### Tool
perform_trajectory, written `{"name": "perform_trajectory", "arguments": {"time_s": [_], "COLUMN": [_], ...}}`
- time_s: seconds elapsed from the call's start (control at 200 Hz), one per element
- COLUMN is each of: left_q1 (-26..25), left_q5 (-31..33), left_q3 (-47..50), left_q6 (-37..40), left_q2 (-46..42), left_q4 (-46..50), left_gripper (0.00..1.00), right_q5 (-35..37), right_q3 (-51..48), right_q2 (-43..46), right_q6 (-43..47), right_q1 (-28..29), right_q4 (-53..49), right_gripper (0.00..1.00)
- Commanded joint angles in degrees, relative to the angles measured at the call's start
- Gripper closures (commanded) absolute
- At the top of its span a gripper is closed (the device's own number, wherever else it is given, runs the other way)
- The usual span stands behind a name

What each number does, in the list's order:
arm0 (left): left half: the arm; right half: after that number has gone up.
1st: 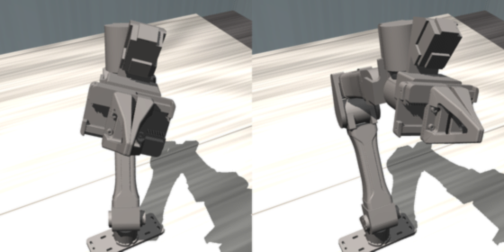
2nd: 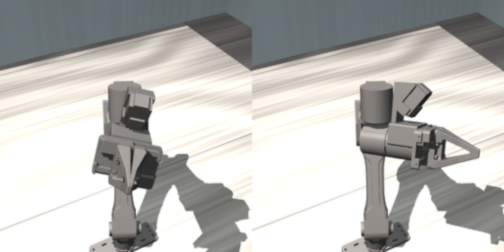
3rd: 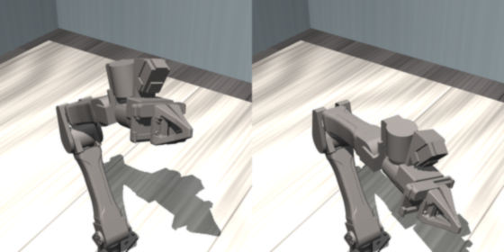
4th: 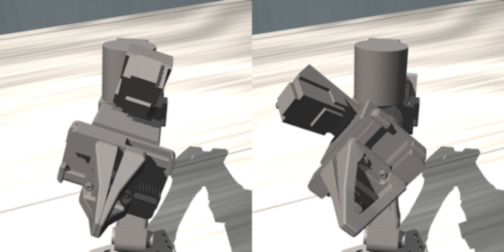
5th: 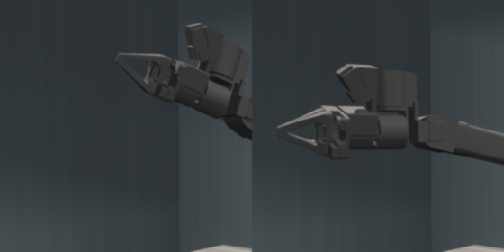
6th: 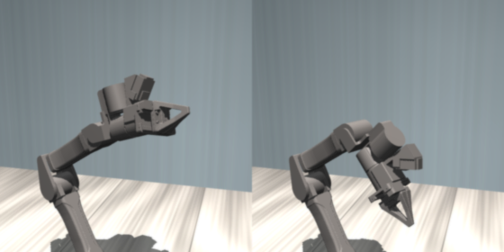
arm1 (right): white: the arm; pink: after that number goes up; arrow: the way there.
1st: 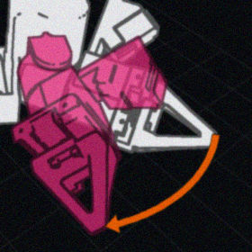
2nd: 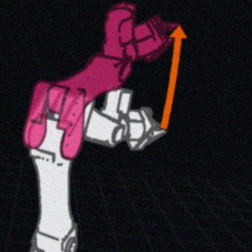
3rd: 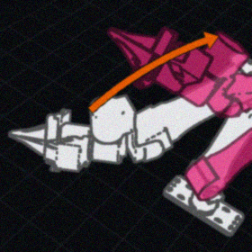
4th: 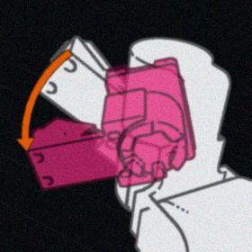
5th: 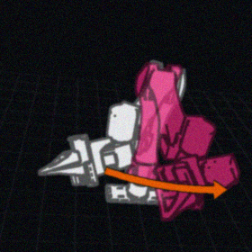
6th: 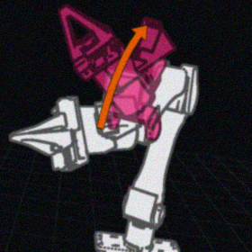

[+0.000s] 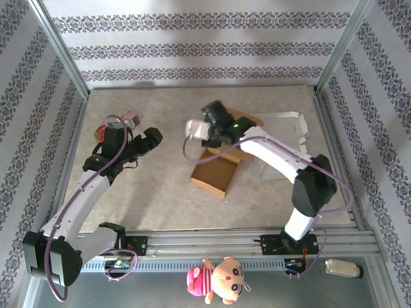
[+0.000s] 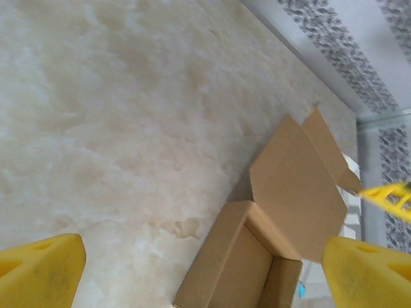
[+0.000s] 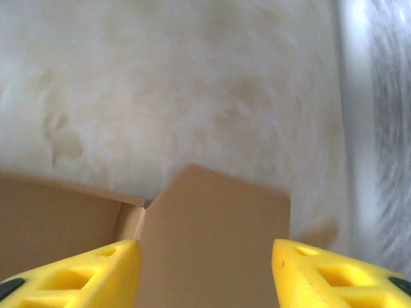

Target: Fold the paper box

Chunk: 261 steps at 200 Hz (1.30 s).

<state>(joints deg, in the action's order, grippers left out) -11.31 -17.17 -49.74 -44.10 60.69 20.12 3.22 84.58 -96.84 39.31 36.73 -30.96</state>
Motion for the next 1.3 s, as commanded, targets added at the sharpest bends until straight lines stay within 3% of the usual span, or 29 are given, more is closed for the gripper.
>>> {"name": "perform_trajectory", "arguments": {"time_s": [0.0, 0.075, 0.145, 0.335, 0.435, 0.58, 0.695, 0.784, 0.924, 1.114, 1.299], "left_q1": [-1.55, -3.17, -5.98, -20.18, -24.67, -28.53, -28.68, -28.51, -25.08, -15.74, -13.78], "left_q5": [-9.79, -14.03, -17.54, -16.87, -16.33, -10.49, -3.82, 4.88, 15.30, 15.94, 17.39], "left_q3": [-2.30, -3.52, -5.00, -9.12, -9.19, -8.59, -8.00, -7.66, -6.92, -3.97, -2.23], "left_q6": [9.34, 14.37, 20.15, 37.14, 38.03, 36.24, 32.67, 28.52, 21.54, 9.99, 6.72], "left_q2": [0.71, 1.23, 1.95, 5.15, 7.99, 9.51, 7.98, 5.90, 2.35, -2.36, -5.37], "left_q4": [-3.74, -2.46, -0.15, 8.20, 7.11, 4.26, 3.55, 4.49, 7.55, 10.16, 12.32], "left_gripper": [0.03, 0.00, 0.00, 0.00, 0.00, 0.00, 0.00, 0.01, 0.01, 0.00, 0.00], "right_q5": [-8.95, -17.47, -20.31, -18.74, -20.98, -16.30, -11.00, -8.24, -5.93, 0.20, 2.82], "right_q3": [-3.21, -12.08, -19.74, -29.07, -31.02, -28.52, -28.32, -28.15, -23.09, -11.48, -6.96], "right_q2": [7.50, 13.61, 18.84, 22.92, 19.34, 10.92, 6.86, 4.86, -0.29, -9.86, -13.09], "right_q6": [-49.34, -65.21, -70.89, -73.59, -75.21, -73.91, -73.55, -72.56, -65.39, -52.81, -48.24], "right_q1": [-10.74, -17.75, -20.18, -19.77, -17.83, -10.29, -6.50, -4.65, -2.10, 1.07, 1.33], "right_q4": [-5.17, -4.32, -3.70, -4.12, -0.19, 0.98, 4.53, 9.27, 13.33, 9.83, 7.61], "right_gripper": [0.43, 0.46, 0.46, 0.43, 0.43, 0.45, 0.54, 0.62, 0.75, 0.78, 0.77]}}
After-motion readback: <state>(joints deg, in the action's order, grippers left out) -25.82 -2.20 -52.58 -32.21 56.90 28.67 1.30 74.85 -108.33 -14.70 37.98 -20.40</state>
